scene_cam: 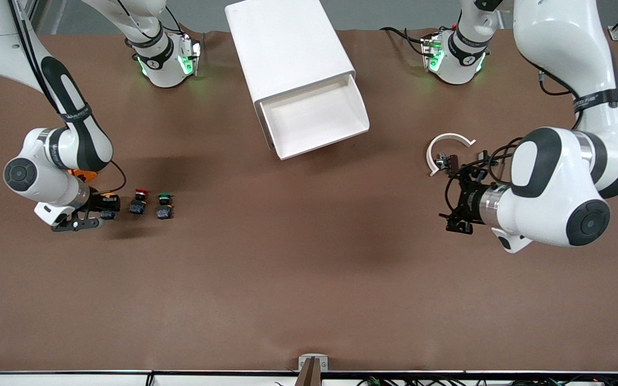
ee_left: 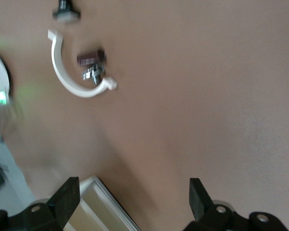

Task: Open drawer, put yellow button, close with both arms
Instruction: 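Lift the yellow button with the right gripper toward the open drawer, then lower the yellow button into the drawer and open the right gripper, then withdraw the right gripper to rest while the left gripper reaches the drawer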

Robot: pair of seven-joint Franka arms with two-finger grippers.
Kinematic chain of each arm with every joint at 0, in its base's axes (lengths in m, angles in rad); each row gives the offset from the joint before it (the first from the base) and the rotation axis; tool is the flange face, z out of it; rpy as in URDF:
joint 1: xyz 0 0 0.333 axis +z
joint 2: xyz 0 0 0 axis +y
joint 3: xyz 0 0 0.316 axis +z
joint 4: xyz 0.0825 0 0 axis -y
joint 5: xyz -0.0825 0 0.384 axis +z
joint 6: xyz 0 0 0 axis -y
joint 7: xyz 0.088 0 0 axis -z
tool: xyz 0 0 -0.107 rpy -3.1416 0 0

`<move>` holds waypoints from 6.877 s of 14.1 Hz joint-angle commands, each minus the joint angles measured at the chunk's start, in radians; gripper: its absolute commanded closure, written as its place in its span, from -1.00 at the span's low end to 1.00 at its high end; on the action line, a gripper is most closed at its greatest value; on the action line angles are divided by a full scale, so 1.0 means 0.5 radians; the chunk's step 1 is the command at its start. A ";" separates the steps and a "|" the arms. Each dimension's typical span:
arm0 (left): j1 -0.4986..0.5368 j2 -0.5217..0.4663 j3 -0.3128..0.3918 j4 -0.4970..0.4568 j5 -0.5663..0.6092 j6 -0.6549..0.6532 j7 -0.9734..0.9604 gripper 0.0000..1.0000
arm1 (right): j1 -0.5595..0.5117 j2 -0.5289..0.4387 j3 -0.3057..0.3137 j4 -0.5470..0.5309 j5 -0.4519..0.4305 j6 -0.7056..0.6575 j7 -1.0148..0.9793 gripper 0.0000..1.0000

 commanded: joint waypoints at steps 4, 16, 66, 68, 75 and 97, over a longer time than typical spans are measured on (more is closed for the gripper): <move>0.061 -0.209 0.019 -0.050 0.237 0.002 0.993 -1.00 | 0.373 -0.065 0.002 0.943 -0.016 -1.288 0.204 0.42; 0.190 -0.464 -0.030 -0.111 0.556 0.075 1.939 -1.00 | 1.612 -0.120 0.008 1.609 0.478 -2.094 2.387 0.42; 0.107 -0.646 -0.370 -0.706 0.525 0.642 1.890 -1.00 | 1.510 -0.699 -0.016 1.154 0.545 -1.802 2.689 -1.00; 0.104 -0.639 -0.514 -0.823 0.519 0.798 1.887 -1.00 | 1.325 -0.911 -0.022 0.939 0.542 -1.774 2.232 -1.00; 0.046 -0.425 -0.876 -0.924 0.222 1.103 1.719 -1.00 | 0.574 -1.062 -0.028 0.745 0.518 -1.683 0.811 -1.00; -0.583 -0.237 -1.174 -0.961 -0.104 1.115 0.592 -1.00 | 0.398 -0.992 -0.022 0.895 0.300 -1.593 0.548 -1.00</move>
